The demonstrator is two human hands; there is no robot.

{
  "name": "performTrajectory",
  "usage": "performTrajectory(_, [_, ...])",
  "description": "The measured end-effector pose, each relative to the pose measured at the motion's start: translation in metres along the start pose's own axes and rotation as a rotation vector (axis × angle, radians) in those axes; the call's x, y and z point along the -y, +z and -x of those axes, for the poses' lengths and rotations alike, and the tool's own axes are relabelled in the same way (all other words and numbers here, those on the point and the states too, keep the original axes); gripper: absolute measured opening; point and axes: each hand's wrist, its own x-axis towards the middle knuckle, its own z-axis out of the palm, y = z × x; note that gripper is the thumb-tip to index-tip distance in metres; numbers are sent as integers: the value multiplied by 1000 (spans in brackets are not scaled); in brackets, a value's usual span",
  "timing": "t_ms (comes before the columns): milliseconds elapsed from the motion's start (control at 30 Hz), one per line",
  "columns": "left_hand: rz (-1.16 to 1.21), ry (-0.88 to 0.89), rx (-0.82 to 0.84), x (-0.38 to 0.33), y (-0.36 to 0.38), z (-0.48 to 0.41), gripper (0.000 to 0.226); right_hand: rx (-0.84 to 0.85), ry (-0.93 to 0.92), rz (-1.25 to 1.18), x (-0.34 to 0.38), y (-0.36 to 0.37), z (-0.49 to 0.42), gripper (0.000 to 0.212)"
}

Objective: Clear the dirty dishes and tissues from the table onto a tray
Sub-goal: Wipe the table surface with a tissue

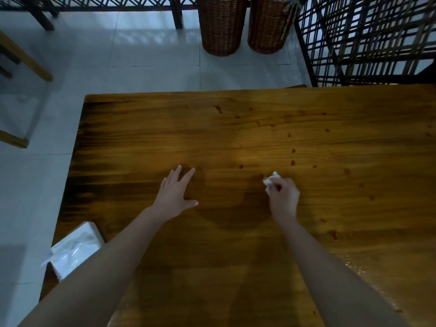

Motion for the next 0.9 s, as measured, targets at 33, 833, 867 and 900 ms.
performTrajectory(33, [2,-4,0,2,-1,-1,98,-22,26,38,0,-3,-11,17])
performTrajectory(833, [-54,-5,2,16,-47,-69,96,143,-354,166,55,54,-42,19])
performTrajectory(867, [-59,-6,7,17,-48,-71,95,186,-432,138,54,57,-31,17])
performTrajectory(900, [-63,-8,12,16,-49,-74,95,229,-513,149,53,61,-22,14])
